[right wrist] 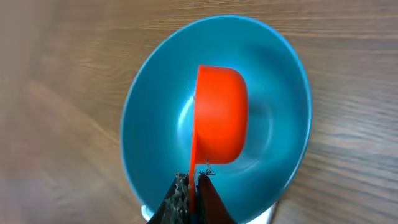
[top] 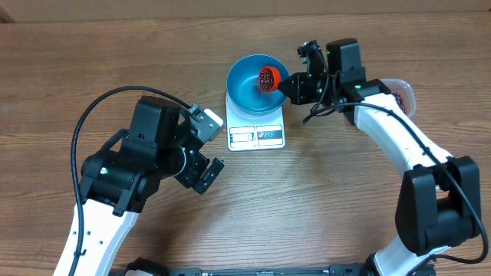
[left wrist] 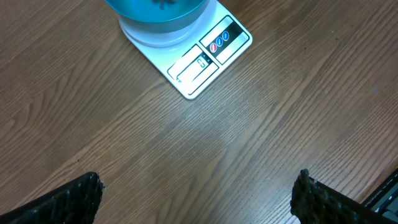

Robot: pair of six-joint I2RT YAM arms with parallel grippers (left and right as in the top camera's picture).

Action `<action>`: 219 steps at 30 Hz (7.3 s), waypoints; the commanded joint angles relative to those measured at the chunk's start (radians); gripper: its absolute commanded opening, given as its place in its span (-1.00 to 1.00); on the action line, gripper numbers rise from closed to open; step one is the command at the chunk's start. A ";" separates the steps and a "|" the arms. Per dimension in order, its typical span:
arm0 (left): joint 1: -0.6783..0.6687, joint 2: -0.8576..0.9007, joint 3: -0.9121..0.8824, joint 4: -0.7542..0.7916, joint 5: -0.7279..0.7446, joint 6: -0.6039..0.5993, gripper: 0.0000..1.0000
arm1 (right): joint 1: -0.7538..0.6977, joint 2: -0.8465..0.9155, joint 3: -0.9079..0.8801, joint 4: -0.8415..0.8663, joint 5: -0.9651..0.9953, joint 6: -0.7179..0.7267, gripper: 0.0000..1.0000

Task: Scoop item into bowl and weigh 150g on scale
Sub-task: 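Tilt the scoop with the right gripper to pour beans into the bowl, then carry the empty scoop right back into the bean tub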

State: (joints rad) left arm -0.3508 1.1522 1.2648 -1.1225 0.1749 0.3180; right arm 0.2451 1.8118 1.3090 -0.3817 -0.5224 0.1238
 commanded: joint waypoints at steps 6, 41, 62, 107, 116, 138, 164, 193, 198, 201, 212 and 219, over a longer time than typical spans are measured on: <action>0.004 -0.001 0.021 0.001 -0.006 0.019 1.00 | 0.056 0.014 0.011 0.011 0.093 -0.182 -0.92; 0.004 -0.001 0.021 0.001 -0.006 0.019 0.99 | 0.151 -0.024 0.014 -0.009 0.500 -0.282 -0.92; 0.004 -0.001 0.021 0.001 -0.006 0.019 0.99 | 0.160 -0.091 0.014 -0.010 0.457 -0.283 -0.93; 0.004 0.000 0.021 0.001 -0.006 0.019 0.99 | 0.186 -0.093 0.006 -0.077 0.176 -0.063 -0.92; 0.004 0.000 0.021 0.001 -0.006 0.019 0.99 | 0.188 -0.092 0.006 -0.077 0.109 -0.041 -0.92; 0.004 0.000 0.021 0.001 -0.006 0.019 0.99 | 0.188 -0.020 0.006 -0.005 0.059 -0.015 -0.93; 0.004 0.000 0.021 0.001 -0.006 0.019 0.99 | 0.187 -0.020 0.007 0.033 0.115 -0.019 -0.93; 0.003 0.005 0.021 0.000 -0.006 0.019 0.99 | -0.308 -0.246 0.020 -0.364 0.814 -0.102 -0.93; 0.004 0.005 0.021 0.001 -0.006 0.019 0.99 | -0.311 -0.203 0.019 -0.396 0.794 -0.103 -0.93; 0.004 0.005 0.021 0.000 -0.006 0.019 0.99 | -0.311 -0.175 0.019 -0.400 0.794 -0.128 -0.93; 0.004 0.005 0.021 0.001 -0.006 0.019 0.99 | -0.311 -0.037 0.019 -0.394 0.800 -0.186 -0.93; 0.004 0.005 0.021 0.001 -0.006 0.019 0.99 | -0.311 0.000 0.019 -0.409 0.750 -0.185 -0.92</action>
State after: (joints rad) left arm -0.3508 1.1549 1.2648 -1.1225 0.1749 0.3180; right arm -0.0635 1.7966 1.3235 -0.7818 0.2672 -0.0559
